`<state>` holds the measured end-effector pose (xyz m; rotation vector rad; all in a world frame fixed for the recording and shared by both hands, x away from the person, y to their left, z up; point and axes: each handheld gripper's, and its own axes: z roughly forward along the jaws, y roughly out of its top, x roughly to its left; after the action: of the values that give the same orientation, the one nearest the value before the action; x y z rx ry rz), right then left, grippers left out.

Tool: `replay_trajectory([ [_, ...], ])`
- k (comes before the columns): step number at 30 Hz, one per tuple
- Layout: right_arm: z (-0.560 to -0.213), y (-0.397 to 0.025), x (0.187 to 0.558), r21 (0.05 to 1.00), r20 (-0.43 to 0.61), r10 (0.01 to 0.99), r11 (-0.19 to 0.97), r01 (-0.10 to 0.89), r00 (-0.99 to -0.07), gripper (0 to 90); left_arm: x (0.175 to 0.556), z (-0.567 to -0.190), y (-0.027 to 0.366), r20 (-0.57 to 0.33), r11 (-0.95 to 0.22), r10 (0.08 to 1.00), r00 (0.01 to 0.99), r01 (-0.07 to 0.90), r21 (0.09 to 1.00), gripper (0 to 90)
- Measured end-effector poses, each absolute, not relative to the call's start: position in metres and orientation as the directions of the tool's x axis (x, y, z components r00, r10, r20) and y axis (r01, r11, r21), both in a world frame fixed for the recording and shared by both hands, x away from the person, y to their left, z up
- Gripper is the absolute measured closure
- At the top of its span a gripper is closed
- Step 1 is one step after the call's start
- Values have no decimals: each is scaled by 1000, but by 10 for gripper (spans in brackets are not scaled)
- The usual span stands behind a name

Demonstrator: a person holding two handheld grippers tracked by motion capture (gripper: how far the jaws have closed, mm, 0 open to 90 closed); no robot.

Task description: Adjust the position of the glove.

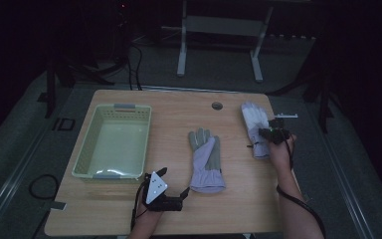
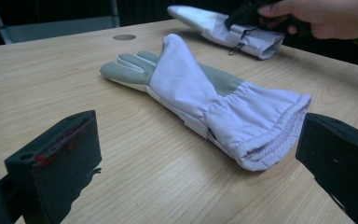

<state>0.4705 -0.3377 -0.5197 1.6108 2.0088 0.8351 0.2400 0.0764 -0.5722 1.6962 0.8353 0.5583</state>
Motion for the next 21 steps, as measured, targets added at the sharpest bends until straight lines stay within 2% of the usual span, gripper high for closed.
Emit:
replay_trajectory([
  [6, -488, -339, 444, 735, 28, 980, 113, 669, -196, 805, 240, -572, 77, -51, -141, 771, 635, 248, 958, 1],
  [11, -464, -343, 408, 765, 79, 987, 31, 643, -141, 807, 239, -572, 76, -45, -143, 773, 633, 243, 960, 1],
  [12, -460, -342, 401, 766, 64, 988, 44, 642, -144, 807, 239, -572, 76, -43, -145, 772, 634, 241, 960, 1],
  [21, -454, -332, 339, 774, 44, 991, 46, 632, -126, 807, 239, -572, 76, -41, -147, 774, 632, 242, 959, 1],
])
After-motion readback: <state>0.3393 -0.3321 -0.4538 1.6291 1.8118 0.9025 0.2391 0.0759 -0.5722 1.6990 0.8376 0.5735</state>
